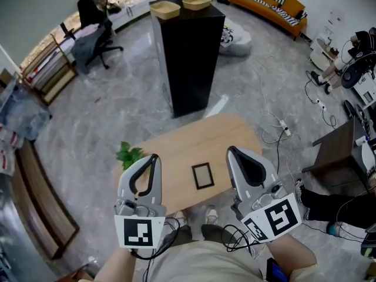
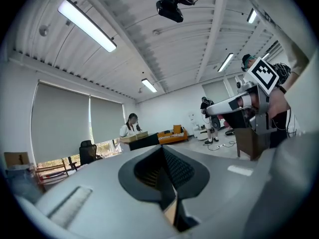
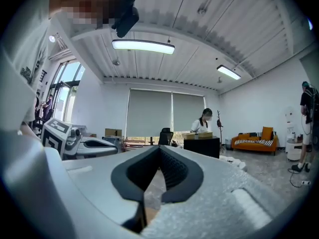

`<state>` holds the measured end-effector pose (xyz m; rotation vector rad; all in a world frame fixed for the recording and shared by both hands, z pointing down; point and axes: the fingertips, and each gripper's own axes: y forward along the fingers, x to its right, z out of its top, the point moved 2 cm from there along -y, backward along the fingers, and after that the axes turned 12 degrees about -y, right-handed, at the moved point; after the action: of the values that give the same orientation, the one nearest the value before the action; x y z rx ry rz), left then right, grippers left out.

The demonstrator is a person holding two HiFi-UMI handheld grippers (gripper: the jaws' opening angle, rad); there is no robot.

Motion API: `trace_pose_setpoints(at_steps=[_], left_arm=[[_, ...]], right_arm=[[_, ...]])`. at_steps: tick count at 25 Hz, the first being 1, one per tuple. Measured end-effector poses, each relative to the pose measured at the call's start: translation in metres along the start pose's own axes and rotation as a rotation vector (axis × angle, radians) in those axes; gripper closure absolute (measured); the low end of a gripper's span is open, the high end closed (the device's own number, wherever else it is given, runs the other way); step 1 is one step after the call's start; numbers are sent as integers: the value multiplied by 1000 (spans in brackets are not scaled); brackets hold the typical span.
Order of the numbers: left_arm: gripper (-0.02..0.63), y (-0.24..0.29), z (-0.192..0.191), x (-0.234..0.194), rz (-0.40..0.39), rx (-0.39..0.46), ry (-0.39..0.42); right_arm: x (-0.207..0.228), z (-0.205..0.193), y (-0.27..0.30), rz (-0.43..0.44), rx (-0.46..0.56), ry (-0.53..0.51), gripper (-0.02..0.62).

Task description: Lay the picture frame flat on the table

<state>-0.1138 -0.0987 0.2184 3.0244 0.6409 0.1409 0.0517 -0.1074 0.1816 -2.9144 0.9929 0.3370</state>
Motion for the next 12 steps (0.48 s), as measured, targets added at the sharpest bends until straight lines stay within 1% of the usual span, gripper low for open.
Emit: trace_pose_setpoints(at_steps=[1,3,6,9,12], left_arm=[[586,-4,5,0,1,6,8],[586,-12,12,1,9,16,-3],[586,-22,19,3,12,17,-3],[586,-29,25,6,1,13,22],[586,-31,31,9,-11,17,49]], right_arm=[[-1,7,-4,4,9,8,594],[-4,20,-10,8,27,16,594],[-8,36,-18,3,50,-19,594],[-12,48,-23,6,63,-51,594],[-16,56,-27,21,79,-51,594]])
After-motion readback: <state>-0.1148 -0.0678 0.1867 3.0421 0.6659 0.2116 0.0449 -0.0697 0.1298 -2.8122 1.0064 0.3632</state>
